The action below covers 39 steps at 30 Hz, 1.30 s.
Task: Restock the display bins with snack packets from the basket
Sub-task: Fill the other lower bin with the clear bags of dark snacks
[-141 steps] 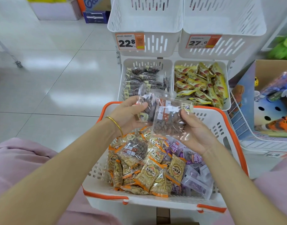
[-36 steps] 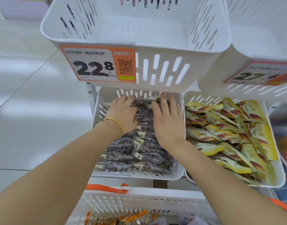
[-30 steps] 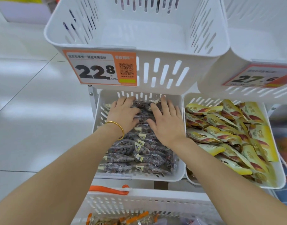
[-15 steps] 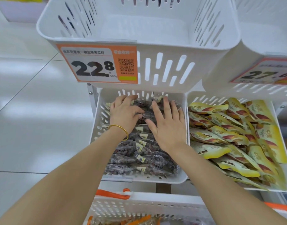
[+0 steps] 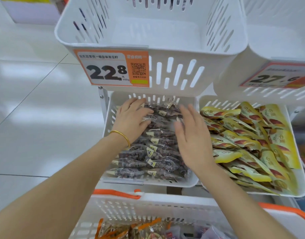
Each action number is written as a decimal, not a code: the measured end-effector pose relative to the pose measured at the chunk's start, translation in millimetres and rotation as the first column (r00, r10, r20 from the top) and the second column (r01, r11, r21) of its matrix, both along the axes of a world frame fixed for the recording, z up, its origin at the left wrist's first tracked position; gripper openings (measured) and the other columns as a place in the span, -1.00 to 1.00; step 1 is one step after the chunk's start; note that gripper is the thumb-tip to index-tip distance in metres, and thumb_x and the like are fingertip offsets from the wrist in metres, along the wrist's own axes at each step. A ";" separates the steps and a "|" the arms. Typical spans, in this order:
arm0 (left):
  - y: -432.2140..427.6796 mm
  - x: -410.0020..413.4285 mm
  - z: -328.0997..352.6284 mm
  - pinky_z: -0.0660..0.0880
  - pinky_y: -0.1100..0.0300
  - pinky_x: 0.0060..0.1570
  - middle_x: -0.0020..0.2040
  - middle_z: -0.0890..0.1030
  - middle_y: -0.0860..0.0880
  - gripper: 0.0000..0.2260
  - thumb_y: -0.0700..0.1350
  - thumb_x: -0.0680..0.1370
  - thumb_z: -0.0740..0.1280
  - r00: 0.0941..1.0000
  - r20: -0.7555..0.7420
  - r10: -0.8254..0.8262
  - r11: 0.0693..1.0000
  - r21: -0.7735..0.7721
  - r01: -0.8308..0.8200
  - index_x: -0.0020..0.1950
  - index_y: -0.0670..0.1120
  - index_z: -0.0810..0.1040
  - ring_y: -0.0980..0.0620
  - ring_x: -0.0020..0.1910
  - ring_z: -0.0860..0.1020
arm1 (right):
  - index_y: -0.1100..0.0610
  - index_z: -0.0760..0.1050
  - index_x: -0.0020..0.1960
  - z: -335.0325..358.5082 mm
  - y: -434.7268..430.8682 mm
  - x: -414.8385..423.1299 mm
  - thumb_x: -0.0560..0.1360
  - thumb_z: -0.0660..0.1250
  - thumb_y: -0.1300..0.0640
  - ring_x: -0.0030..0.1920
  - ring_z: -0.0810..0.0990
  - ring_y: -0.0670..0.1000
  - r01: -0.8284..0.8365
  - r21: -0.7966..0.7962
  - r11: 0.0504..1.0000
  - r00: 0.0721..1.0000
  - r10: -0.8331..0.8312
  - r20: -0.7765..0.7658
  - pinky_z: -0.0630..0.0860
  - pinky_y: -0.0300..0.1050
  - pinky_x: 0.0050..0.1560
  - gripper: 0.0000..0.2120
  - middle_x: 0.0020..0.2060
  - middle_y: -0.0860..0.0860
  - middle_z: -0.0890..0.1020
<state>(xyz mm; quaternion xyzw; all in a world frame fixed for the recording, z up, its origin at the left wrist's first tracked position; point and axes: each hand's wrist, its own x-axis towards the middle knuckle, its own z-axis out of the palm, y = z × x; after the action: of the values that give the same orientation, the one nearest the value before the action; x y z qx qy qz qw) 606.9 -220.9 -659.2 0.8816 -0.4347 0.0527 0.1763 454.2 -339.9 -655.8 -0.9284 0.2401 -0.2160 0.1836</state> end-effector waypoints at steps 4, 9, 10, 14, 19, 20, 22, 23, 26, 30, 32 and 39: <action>54.5 -44.3 19.9 0.21 0.01 0.35 0.31 0.48 -0.11 -0.80 -0.14 0.51 0.30 1.000 -0.009 -0.025 0.987 -0.160 0.023 0.11 -0.07 0.61 -0.21 0.30 0.36 | 0.05 0.22 0.48 16.8 42.7 -68.2 0.58 -0.03 -0.05 0.45 0.19 -0.07 0.046 0.260 0.965 0.988 -0.082 0.128 0.04 -0.25 0.41 -0.51 0.44 -0.04 0.30; 124.9 -127.0 35.2 0.24 0.16 0.23 0.22 0.54 -0.14 -0.71 -0.11 0.48 0.14 0.995 -0.089 -0.033 0.986 -0.168 0.018 0.06 -0.12 0.60 -0.19 0.18 0.44 | 0.04 0.31 0.43 20.0 111.0 -138.4 0.62 0.08 0.03 0.38 0.27 -0.09 -0.064 0.329 0.942 0.996 0.038 0.083 0.14 -0.29 0.33 -0.61 0.37 -0.06 0.38; 139.7 -143.2 34.4 0.29 0.10 0.23 0.22 0.54 -0.13 -0.70 -0.10 0.48 0.13 0.993 -0.116 -0.017 0.991 -0.133 0.001 0.06 -0.11 0.60 -0.21 0.17 0.46 | 0.06 0.33 0.42 17.6 123.3 -149.7 0.62 0.11 0.07 0.36 0.29 -0.07 -0.095 0.319 0.943 0.995 0.080 0.059 0.18 -0.26 0.32 -0.63 0.35 -0.05 0.40; 195.6 -198.9 21.8 0.32 -0.10 0.28 0.29 0.49 -0.12 -0.77 -0.23 0.49 0.24 0.956 -0.281 0.080 0.996 -0.004 -0.084 0.07 -0.08 0.61 -0.21 0.25 0.41 | 0.08 0.43 0.35 -5.7 165.1 -190.5 0.57 0.19 0.19 0.25 0.46 0.03 -0.127 0.403 0.906 0.971 0.196 -0.136 0.40 -0.08 0.22 -0.65 0.27 0.03 0.48; 230.6 -232.7 12.6 0.26 -0.02 0.34 0.35 0.40 -0.09 -0.75 -0.29 0.55 0.23 0.870 -0.451 0.200 0.979 0.055 -0.196 0.12 -0.07 0.60 -0.10 0.36 0.32 | 0.08 0.26 0.45 -26.5 202.0 -198.5 0.53 0.30 0.02 0.35 0.37 0.10 -0.212 0.346 0.914 0.863 0.341 -0.373 0.31 -0.02 0.32 -0.47 0.34 0.06 0.44; 233.0 -234.6 11.5 0.25 0.03 0.36 0.36 0.39 -0.08 -0.75 -0.29 0.55 0.22 0.859 -0.466 0.214 0.976 0.062 -0.210 0.14 -0.08 0.60 -0.07 0.36 0.32 | 0.08 0.14 0.51 -30.7 207.5 -194.2 0.51 0.31 -0.10 0.43 0.28 0.12 -0.232 0.304 0.924 0.825 0.352 -0.442 0.24 0.03 0.39 -0.33 0.41 0.07 0.37; 234.4 -236.1 10.5 0.22 0.12 0.37 0.37 0.38 -0.07 -0.75 -0.29 0.55 0.23 0.836 -0.497 0.234 0.971 0.075 -0.228 0.16 -0.09 0.59 -0.04 0.37 0.31 | 0.06 -0.13 0.56 -39.5 215.1 -185.7 0.45 0.29 -0.28 0.51 0.08 0.16 -0.241 0.248 0.938 0.727 0.343 -0.595 0.08 0.12 0.46 -0.09 0.50 0.11 0.19; 234.6 -236.9 10.3 0.22 0.15 0.37 0.37 0.38 -0.07 -0.74 -0.29 0.55 0.23 0.825 -0.513 0.238 0.970 0.080 -0.229 0.17 -0.10 0.58 -0.03 0.37 0.31 | 0.05 -0.21 0.55 -43.7 217.8 -183.7 0.42 0.29 -0.32 0.52 0.04 0.16 -0.249 0.230 0.941 0.689 0.339 -0.640 0.04 0.14 0.46 -0.02 0.51 0.12 0.15; 233.1 -237.3 8.9 0.18 0.20 0.38 0.35 0.37 -0.07 -0.75 -0.26 0.56 0.24 0.803 -0.550 0.230 0.973 0.116 -0.199 0.20 -0.11 0.56 -0.02 0.38 0.29 | 0.04 -0.20 0.55 -47.7 216.6 -183.9 0.37 0.42 -0.22 0.48 0.16 0.14 -0.217 0.232 0.948 0.717 0.316 -0.621 0.12 0.14 0.44 0.04 0.48 0.10 0.21; 230.1 -239.4 2.8 0.24 0.13 0.37 0.29 0.43 -0.06 -0.76 -0.21 0.55 0.26 0.797 -0.551 0.247 0.968 0.175 -0.179 0.19 -0.08 0.55 -0.04 0.30 0.38 | 0.01 -0.20 0.55 -47.9 211.6 -191.5 0.33 0.40 -0.32 0.47 0.18 0.15 -0.230 0.251 0.940 0.676 0.340 -0.654 0.17 0.16 0.40 0.08 0.51 0.11 0.11; 229.5 -243.1 1.1 0.30 0.15 0.30 0.29 0.43 -0.04 -0.76 -0.18 0.54 0.27 0.784 -0.563 0.260 0.964 0.199 -0.177 0.20 -0.06 0.54 -0.03 0.26 0.42 | -0.02 -0.22 0.54 -50.7 217.2 -194.7 0.31 0.32 -0.42 0.49 0.13 0.14 -0.242 0.205 0.949 0.646 0.315 -0.696 0.13 0.19 0.40 0.08 0.52 0.09 0.08; 226.3 -242.1 4.8 0.43 0.10 0.18 0.30 0.42 -0.07 -0.74 -0.16 0.57 0.24 0.724 -0.620 0.303 0.953 0.202 -0.225 0.26 -0.05 0.49 -0.03 0.17 0.46 | 0.06 0.04 0.50 -46.7 222.2 -201.3 0.37 0.36 -0.25 0.14 0.48 0.11 -0.167 0.250 0.954 0.812 0.277 -0.515 0.48 0.02 0.09 -0.13 0.10 0.05 0.57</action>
<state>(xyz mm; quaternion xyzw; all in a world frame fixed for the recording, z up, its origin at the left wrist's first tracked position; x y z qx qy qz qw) 364.9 5.4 -654.4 0.9068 -0.2197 -0.2534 0.2553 252.9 -117.7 -702.4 -0.9507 0.1915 0.1037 0.2210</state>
